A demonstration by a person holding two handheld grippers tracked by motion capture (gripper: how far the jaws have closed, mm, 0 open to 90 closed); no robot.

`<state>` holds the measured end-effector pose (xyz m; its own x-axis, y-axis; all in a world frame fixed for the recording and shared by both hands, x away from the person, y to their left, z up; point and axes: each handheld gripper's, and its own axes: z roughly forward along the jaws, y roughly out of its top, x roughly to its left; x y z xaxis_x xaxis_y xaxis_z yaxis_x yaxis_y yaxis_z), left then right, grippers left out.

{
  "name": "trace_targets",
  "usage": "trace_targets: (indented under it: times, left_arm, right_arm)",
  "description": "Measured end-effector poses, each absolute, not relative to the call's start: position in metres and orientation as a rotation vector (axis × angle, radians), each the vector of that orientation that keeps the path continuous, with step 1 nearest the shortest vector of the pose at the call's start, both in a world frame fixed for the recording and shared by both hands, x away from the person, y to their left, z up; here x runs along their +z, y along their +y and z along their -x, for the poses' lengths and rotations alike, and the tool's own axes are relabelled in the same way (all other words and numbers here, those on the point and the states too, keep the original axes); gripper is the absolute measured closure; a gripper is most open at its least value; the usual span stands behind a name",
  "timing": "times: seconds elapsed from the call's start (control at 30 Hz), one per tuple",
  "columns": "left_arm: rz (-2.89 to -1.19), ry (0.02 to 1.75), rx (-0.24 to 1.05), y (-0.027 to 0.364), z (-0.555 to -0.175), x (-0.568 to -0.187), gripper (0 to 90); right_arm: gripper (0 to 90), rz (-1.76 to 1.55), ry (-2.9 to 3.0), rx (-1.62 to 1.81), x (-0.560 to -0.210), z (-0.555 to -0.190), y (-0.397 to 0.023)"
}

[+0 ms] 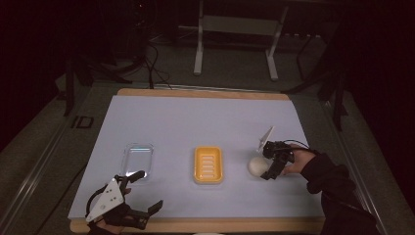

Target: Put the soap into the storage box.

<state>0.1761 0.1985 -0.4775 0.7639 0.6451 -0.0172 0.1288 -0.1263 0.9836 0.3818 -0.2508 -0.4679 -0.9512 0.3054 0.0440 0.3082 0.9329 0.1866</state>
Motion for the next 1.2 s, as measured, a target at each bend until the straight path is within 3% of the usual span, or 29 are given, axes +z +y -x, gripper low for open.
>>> trace_targets:
  times: [0.8,1.1,1.2]
  left_arm:
    - [-1.67,0.617,0.496,0.198,-0.176,-0.478,0.1]
    - [-1.675,0.614,0.494,0.197,-0.176,-0.478,0.1]
    - [-1.675,0.614,0.495,0.197,-0.176,-0.478,0.1]
  right_arm:
    - [14.1,0.476,-3.086,-0.392,-0.496,-0.392,-0.242]
    - [18.7,0.432,-3.109,-0.357,-0.505,-0.389,-0.237]
    - [24.1,0.429,-3.118,-0.356,-0.504,-0.389,-0.237]
